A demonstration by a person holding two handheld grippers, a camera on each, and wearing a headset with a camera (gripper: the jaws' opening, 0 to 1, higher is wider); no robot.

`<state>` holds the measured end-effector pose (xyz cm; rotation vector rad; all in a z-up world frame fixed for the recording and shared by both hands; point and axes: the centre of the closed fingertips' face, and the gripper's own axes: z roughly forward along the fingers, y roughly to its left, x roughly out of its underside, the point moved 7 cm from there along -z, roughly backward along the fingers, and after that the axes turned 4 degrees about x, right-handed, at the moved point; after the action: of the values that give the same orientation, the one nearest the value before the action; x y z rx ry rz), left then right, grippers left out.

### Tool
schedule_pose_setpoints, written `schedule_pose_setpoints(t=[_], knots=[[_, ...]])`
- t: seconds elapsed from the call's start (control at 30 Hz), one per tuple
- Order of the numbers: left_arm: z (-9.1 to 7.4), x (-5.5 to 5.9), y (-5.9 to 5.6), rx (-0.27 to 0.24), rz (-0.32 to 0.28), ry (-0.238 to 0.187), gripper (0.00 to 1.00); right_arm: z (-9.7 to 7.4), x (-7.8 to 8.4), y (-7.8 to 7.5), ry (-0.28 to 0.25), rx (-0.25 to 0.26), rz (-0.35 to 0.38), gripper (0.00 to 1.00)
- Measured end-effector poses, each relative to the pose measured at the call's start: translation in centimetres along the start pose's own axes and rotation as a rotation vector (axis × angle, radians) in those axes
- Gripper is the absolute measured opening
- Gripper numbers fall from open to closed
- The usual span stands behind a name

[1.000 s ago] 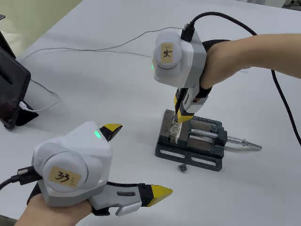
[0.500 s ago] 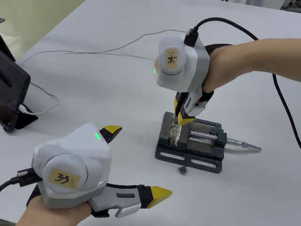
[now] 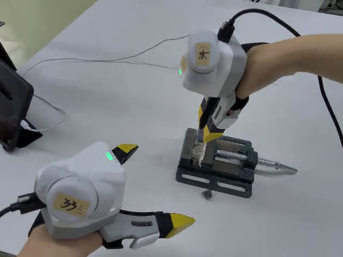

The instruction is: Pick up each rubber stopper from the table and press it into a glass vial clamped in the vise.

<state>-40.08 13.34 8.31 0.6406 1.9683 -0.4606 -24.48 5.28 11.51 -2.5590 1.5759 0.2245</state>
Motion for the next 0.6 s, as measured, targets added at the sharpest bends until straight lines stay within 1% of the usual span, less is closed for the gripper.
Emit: schedule_pose_setpoints(t=[0.07,0.1,0.17,0.2,0.27,0.3,0.4,0.5,0.6], knots=[[0.02,-0.05,0.0,0.001,-0.001,-0.003,0.96,-0.04,0.05,-0.08,-0.028,-0.012,-0.007,0.12],[0.03,-0.05,0.0,0.002,0.002,-0.001,0.96,0.0,0.18,-0.27,-0.03,-0.017,0.019,0.12],[0.05,0.0,0.0,0.003,0.0,0.001,0.96,0.03,0.36,-0.56,-0.049,-0.021,0.022,0.09],[0.06,0.02,0.0,0.004,-0.001,0.001,0.95,0.0,0.39,-0.4,-0.056,-0.026,0.029,0.08],[0.08,0.11,0.01,0.003,-0.001,0.003,0.95,0.11,0.38,-0.28,-0.059,-0.035,0.048,0.06],[0.1,0.15,0.0,0.004,-0.003,0.005,0.95,0.18,0.4,-0.27,-0.058,-0.035,0.046,0.04],[0.19,0.32,0.02,0.004,-0.008,0.009,0.95,0.46,0.43,-0.31,-0.06,-0.032,0.05,0.04],[0.31,0.42,-0.01,0.007,-0.009,0.012,0.95,0.53,0.28,-0.15,-0.073,-0.043,0.067,0.02],[0.39,0.49,0.02,0.008,-0.014,0.013,0.95,0.65,0.46,-0.58,-0.074,-0.048,0.067,0.02]])
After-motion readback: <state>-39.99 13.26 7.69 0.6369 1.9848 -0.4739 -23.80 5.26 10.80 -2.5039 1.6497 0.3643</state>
